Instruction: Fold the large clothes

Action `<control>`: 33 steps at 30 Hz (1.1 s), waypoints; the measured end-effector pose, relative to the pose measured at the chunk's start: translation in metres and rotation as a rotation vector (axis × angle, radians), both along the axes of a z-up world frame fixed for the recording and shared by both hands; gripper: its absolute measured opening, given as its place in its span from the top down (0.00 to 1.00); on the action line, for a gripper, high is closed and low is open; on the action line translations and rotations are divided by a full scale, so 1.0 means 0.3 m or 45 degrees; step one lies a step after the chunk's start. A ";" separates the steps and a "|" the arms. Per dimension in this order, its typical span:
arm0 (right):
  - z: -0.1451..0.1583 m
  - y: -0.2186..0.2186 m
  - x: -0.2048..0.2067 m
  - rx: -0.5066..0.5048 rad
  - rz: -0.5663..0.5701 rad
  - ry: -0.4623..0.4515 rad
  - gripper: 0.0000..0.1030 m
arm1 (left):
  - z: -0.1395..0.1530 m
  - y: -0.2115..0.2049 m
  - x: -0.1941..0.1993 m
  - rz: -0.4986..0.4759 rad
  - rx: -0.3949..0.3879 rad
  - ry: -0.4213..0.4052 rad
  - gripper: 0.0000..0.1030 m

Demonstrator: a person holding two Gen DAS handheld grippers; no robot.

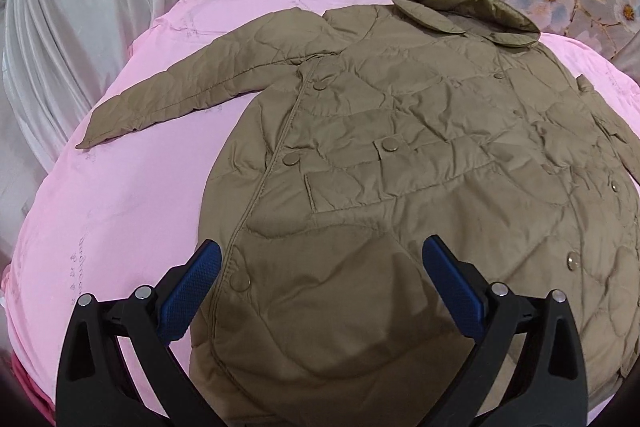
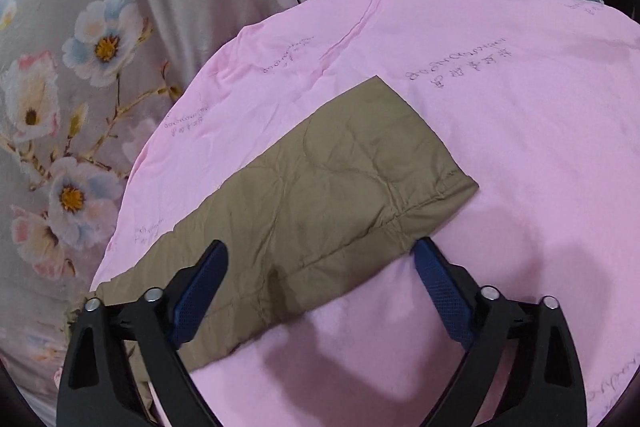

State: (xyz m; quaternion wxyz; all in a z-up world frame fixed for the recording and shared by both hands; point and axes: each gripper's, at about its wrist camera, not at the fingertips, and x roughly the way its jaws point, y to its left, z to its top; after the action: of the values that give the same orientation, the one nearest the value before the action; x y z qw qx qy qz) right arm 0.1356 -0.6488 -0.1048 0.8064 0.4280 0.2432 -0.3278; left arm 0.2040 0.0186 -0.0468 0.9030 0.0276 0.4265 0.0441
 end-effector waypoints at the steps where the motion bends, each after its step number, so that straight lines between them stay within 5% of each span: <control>1: 0.002 -0.008 0.011 -0.011 -0.006 0.008 0.40 | -0.007 0.004 0.007 0.005 0.001 0.008 0.05; 2: 0.008 -0.015 0.023 -0.022 0.000 -0.001 0.55 | -0.013 0.008 0.016 0.011 0.001 0.014 0.05; 3: 0.016 -0.020 0.039 -0.017 0.027 -0.021 0.84 | -0.019 0.014 0.024 0.020 0.006 0.020 0.05; 4: 0.030 -0.019 0.054 -0.008 0.048 -0.037 0.90 | -0.026 0.021 0.030 0.031 0.012 0.026 0.05; 7: 0.137 0.047 0.096 -0.084 0.084 -0.123 0.93 | -0.036 0.043 0.044 0.060 0.021 0.035 0.05; 13: 0.512 0.468 0.290 -0.413 0.520 -0.269 0.94 | -0.019 0.087 0.049 0.102 0.037 0.009 0.05; 18: 0.633 0.900 0.463 -0.508 0.924 -0.294 0.94 | 0.001 0.128 0.040 0.112 0.018 -0.008 0.05; 26: 0.500 1.403 0.637 -0.484 1.326 -0.177 0.89 | 0.017 0.206 0.064 0.122 -0.007 -0.025 0.05; 27: 0.486 1.446 0.651 -0.486 1.359 -0.163 0.84 | 0.019 0.208 0.069 0.117 -0.012 -0.026 0.05; 30: 0.451 1.519 0.660 -0.456 1.424 -0.157 0.46 | 0.037 0.218 0.096 0.080 -0.078 -0.021 0.05; 33: 0.479 1.534 0.620 -0.447 1.428 -0.246 0.42 | 0.059 0.216 0.130 0.033 -0.186 -0.008 0.05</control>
State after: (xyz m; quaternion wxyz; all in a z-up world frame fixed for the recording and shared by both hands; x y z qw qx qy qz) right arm 0.3215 -0.1885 0.0388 0.9336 0.1225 0.2998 0.1535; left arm 0.2431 0.0834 -0.0291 0.9034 -0.0439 0.4259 0.0245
